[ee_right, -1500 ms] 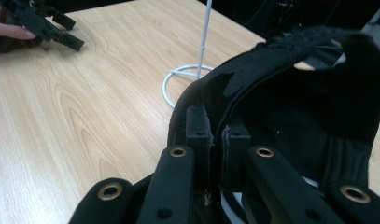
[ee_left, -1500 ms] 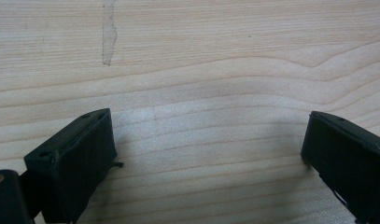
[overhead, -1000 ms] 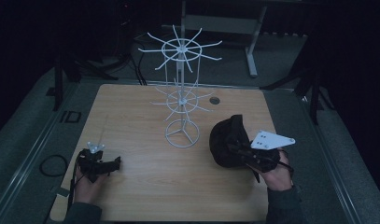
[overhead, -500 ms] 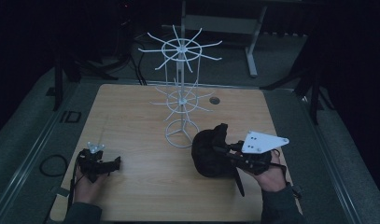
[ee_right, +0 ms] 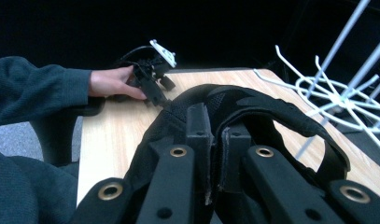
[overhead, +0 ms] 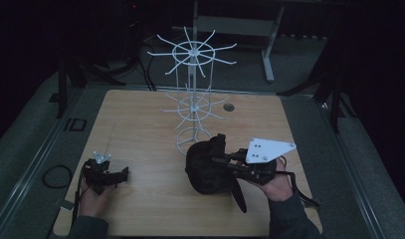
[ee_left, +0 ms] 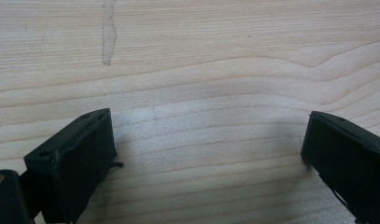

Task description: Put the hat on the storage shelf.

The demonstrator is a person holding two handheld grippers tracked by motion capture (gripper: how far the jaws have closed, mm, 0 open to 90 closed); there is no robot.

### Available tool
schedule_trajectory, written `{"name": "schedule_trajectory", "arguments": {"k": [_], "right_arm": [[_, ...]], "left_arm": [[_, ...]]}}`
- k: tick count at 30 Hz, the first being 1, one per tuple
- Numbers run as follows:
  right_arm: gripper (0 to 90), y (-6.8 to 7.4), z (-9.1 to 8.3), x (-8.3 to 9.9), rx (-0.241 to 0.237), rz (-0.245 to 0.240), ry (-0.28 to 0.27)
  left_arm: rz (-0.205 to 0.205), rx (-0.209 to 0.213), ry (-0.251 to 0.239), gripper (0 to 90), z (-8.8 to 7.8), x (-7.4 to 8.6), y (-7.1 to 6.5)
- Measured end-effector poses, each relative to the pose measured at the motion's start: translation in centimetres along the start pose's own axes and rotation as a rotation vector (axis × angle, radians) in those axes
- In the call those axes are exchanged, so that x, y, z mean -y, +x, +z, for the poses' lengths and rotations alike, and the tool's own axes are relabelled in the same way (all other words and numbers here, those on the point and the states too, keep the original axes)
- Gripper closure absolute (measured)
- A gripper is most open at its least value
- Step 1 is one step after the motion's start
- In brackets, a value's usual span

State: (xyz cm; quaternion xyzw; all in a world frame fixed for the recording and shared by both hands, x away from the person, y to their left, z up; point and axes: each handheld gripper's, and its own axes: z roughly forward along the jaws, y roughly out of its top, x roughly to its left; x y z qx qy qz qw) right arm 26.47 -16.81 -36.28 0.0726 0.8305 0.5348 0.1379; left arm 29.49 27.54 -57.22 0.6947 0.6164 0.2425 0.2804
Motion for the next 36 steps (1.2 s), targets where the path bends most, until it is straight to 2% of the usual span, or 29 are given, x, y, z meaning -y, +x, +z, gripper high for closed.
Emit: {"name": "schedule_trajectory", "arguments": {"k": [3,6,9,10,17,36], "right_arm": [[84.9,0.1,0.5,-0.6,-0.039,-0.006,-0.018],[84.9,0.2,0.8,-0.9,-0.056,-0.011,-0.029],[84.9,0.3,1.3,-1.5,-0.101,-0.024,-0.052],[84.9,0.3,1.3,-1.5,-0.101,-0.024,-0.052],[84.9,0.5,2.9,-3.3,-0.168,-0.062,-0.096],[84.9,-0.4,5.2,-8.1,-0.25,-0.127,-0.154]], "left_arm": [[-0.005,0.0,-0.002,3.0,0.0,0.0,0.0],[-0.003,0.0,-0.001,3.1,0.0,0.0,0.0],[-0.004,0.0,-0.002,3.1,0.0,0.0,0.0],[-0.003,0.0,-0.002,3.1,0.0,0.0,0.0],[-0.004,0.0,-0.002,3.0,0.0,0.0,0.0],[-0.004,0.0,-0.001,3.1,0.0,0.0,0.0]]}}
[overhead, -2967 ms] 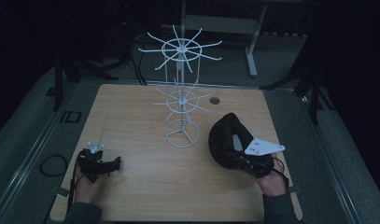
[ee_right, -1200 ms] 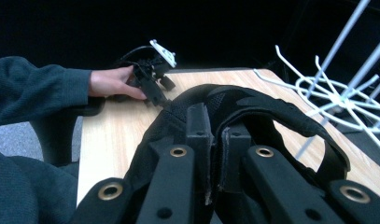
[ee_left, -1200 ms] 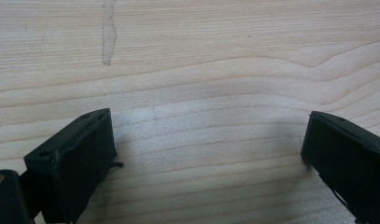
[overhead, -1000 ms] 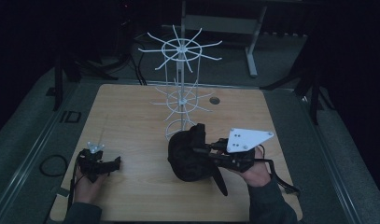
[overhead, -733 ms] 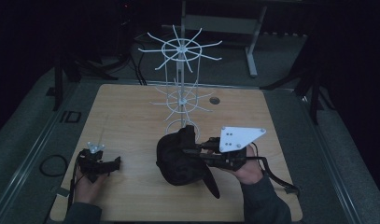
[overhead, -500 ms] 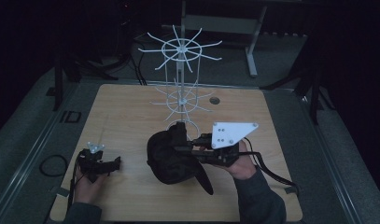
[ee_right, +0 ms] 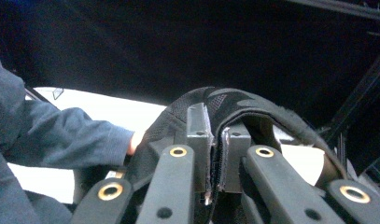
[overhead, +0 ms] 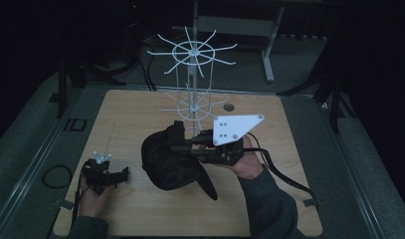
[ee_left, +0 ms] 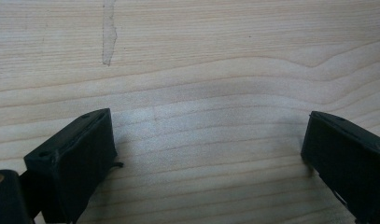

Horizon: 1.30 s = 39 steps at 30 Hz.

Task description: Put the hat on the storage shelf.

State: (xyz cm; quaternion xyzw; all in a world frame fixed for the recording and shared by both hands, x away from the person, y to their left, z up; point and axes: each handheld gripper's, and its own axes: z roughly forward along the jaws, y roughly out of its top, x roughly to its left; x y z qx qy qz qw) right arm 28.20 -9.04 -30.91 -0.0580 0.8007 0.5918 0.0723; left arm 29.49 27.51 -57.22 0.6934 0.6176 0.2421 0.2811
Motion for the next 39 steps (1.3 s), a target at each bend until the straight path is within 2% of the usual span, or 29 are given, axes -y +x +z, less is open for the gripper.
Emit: {"name": "schedule_trajectory", "arguments": {"k": [7,18,25,29,39], "right_arm": [[85.0,-0.8,0.9,-1.4,-0.021,-0.009,-0.02],[85.0,-2.2,2.0,-3.8,-0.02,-0.043,-0.047],[85.0,-3.5,2.3,-4.9,-0.009,-0.039,-0.056],[85.0,-4.4,2.2,-5.7,-0.006,-0.031,-0.083],[85.0,-5.3,2.6,-7.7,-0.001,-0.04,-0.121]], "left_arm": [[-0.001,0.0,-0.001,3.1,0.0,0.0,0.0],[0.003,0.001,0.002,3.0,0.0,0.0,0.0],[0.003,0.001,0.002,3.0,0.0,0.0,0.0],[0.002,0.001,0.002,3.0,0.0,0.0,0.0],[0.006,0.0,0.004,3.0,0.0,0.0,0.0]]}}
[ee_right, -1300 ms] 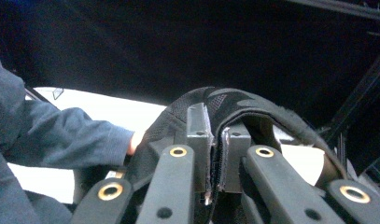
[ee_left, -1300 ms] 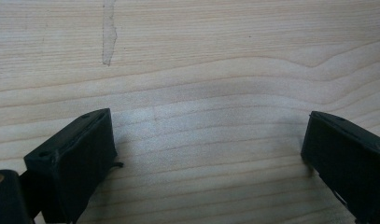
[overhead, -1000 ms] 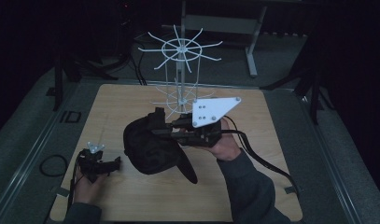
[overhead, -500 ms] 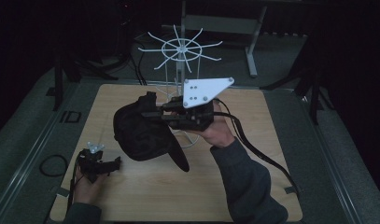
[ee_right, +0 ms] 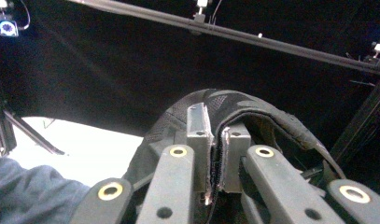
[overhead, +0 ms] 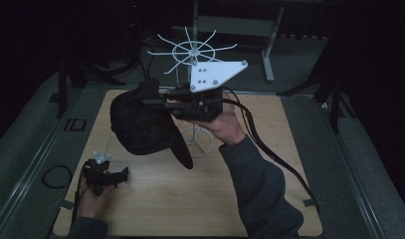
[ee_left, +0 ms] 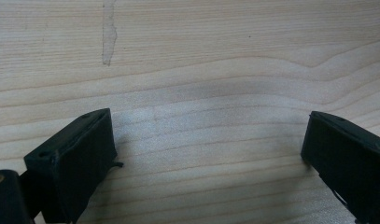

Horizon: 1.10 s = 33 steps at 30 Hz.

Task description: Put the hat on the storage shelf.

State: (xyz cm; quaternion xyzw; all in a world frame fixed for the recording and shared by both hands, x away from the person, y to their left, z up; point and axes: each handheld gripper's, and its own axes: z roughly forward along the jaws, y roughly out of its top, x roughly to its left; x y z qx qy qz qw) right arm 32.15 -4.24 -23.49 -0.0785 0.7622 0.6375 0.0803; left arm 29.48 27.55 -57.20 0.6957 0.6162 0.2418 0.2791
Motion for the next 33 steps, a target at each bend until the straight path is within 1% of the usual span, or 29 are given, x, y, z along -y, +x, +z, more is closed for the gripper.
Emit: {"name": "schedule_trajectory", "arguments": {"k": [4,5,6,9,10,11,12,14,16,17,18,19,20,21,22,25,26,27,28,29,31,32,33], "right_arm": [[85.0,-0.2,0.0,-0.8,0.009,-0.009,-0.009],[85.0,-0.3,-0.1,-1.0,0.013,-0.014,-0.018],[85.0,-0.4,-0.5,-1.6,0.027,-0.019,-0.035],[85.0,-0.5,-0.7,-1.9,0.031,-0.02,-0.046],[85.1,-0.7,-1.4,-2.6,0.048,-0.024,-0.079],[85.1,-0.7,-1.4,-2.6,0.048,-0.024,-0.079],[85.0,-0.8,-1.7,-2.8,0.056,-0.029,-0.097],[85.0,-0.8,-1.9,-2.9,0.058,-0.028,-0.103],[85.0,-1.0,-2.5,-2.2,0.074,-0.026,-0.109],[85.0,-1.2,-2.7,-1.7,0.078,-0.016,-0.111],[85.0,-1.2,-2.7,-1.7,0.078,-0.016,-0.111],[85.0,-1.4,-3.1,-0.7,0.095,0.003,-0.104],[85.0,-1.4,-3.1,-0.7,0.095,0.003,-0.104],[85.0,-1.5,-3.5,0.4,0.105,0.026,-0.11],[85.0,-1.5,-3.8,1.0,0.113,0.033,-0.112],[85.0,-1.4,-4.6,2.6,0.141,0.061,-0.117],[85.0,-1.4,-4.6,2.6,0.141,0.061,-0.117],[84.9,-1.3,-5.2,3.7,0.152,0.083,-0.122],[84.9,-1.3,-5.2,3.7,0.152,0.083,-0.122],[84.9,-1.2,-5.6,4.3,0.16,0.094,-0.122],[84.8,-1.0,-5.8,4.9,0.163,0.097,-0.121],[84.8,-1.0,-5.8,4.9,0.163,0.097,-0.121],[84.7,-0.9,-6.0,5.4,0.169,0.104,-0.118]], "left_arm": [[-0.004,0.0,-0.003,3.0,0.0,0.0,0.0],[-0.004,0.0,-0.004,3.0,0.0,0.0,0.0],[-0.005,0.001,-0.004,3.1,0.0,0.0,0.0],[-0.005,0.0,-0.005,3.0,0.0,0.0,0.0],[-0.005,0.002,-0.003,3.0,0.0,0.0,0.0],[-0.005,0.002,-0.003,3.1,0.0,0.0,0.0],[-0.005,0.0,-0.004,3.0,0.0,0.0,0.0],[-0.005,0.0,-0.004,3.0,0.0,0.0,0.0],[-0.005,0.001,-0.003,3.0,0.0,0.0,0.0],[-0.005,0.001,-0.004,3.0,0.0,0.0,0.0],[-0.005,0.001,-0.004,3.0,0.0,0.0,0.0],[-0.004,0.001,-0.003,3.0,0.0,0.0,0.0],[-0.004,0.001,-0.003,3.0,0.0,0.0,0.0],[-0.005,0.001,-0.004,3.0,0.0,0.0,0.0],[-0.005,0.002,-0.003,3.0,0.0,0.0,0.0],[-0.009,0.001,-0.007,3.0,0.1,0.0,-0.1],[-0.007,0.001,-0.005,3.0,0.0,0.0,0.0],[-0.007,0.001,-0.005,3.0,0.0,0.0,0.0],[-0.007,0.001,-0.005,3.0,0.0,0.0,0.0],[-0.007,0.001,-0.005,3.0,0.0,0.0,0.0],[-0.006,0.003,-0.002,3.0,0.0,0.0,0.0],[-0.006,0.003,-0.002,3.0,0.0,0.0,0.0],[-0.006,0.003,-0.003,3.0,0.0,0.0,0.0]]}}
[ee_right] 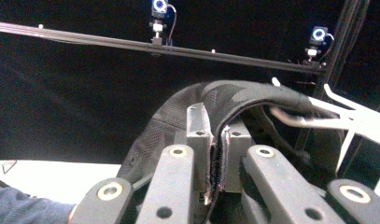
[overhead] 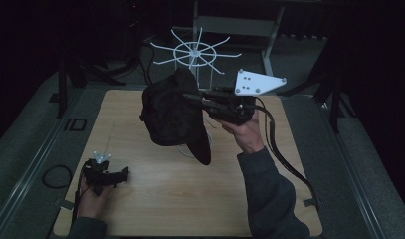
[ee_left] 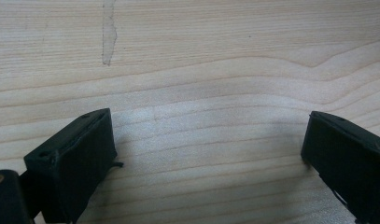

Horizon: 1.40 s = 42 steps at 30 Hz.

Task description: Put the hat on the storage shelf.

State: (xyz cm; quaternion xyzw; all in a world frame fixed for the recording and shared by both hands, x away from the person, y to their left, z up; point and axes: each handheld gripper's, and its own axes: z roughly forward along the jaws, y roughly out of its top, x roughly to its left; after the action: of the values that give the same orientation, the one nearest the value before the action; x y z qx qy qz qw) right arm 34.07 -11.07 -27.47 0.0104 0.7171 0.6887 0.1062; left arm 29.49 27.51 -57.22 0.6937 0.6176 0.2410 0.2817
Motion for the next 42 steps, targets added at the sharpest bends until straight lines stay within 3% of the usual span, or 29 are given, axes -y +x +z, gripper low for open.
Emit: {"name": "schedule_trajectory", "arguments": {"k": [7,12,17,24,30,34,37,42], "right_arm": [[83.8,0.0,-0.3,0.5,-0.003,0.007,-0.008],[76.5,-0.4,-0.9,2.8,0.035,0.053,0.021],[72.8,-0.7,-1.4,3.4,0.053,0.073,0.014],[63.4,-0.6,-1.9,3.5,0.097,0.064,0.04],[47.6,-0.8,-2.3,3.9,0.116,0.086,0.063],[29.4,-0.8,-2.5,3.9,0.157,0.098,0.101],[25.7,-0.7,-2.7,3.9,0.167,0.098,0.116],[16.1,0.0,-2.8,4.1,0.186,0.092,0.194]], "left_arm": [[0.0,0.0,-0.002,3.0,0.0,0.0,0.0],[0.001,-0.003,-0.003,3.0,0.0,0.0,0.0],[0.0,-0.003,-0.003,3.0,0.0,0.0,0.0],[0.001,-0.002,-0.002,3.0,0.0,0.0,0.0],[0.002,-0.001,-0.001,3.0,0.0,0.0,0.0],[0.002,-0.002,-0.001,3.0,0.0,0.0,0.0],[0.001,-0.002,-0.002,3.0,0.0,0.0,0.0],[0.001,-0.002,-0.002,3.0,0.0,0.0,0.0]]}}
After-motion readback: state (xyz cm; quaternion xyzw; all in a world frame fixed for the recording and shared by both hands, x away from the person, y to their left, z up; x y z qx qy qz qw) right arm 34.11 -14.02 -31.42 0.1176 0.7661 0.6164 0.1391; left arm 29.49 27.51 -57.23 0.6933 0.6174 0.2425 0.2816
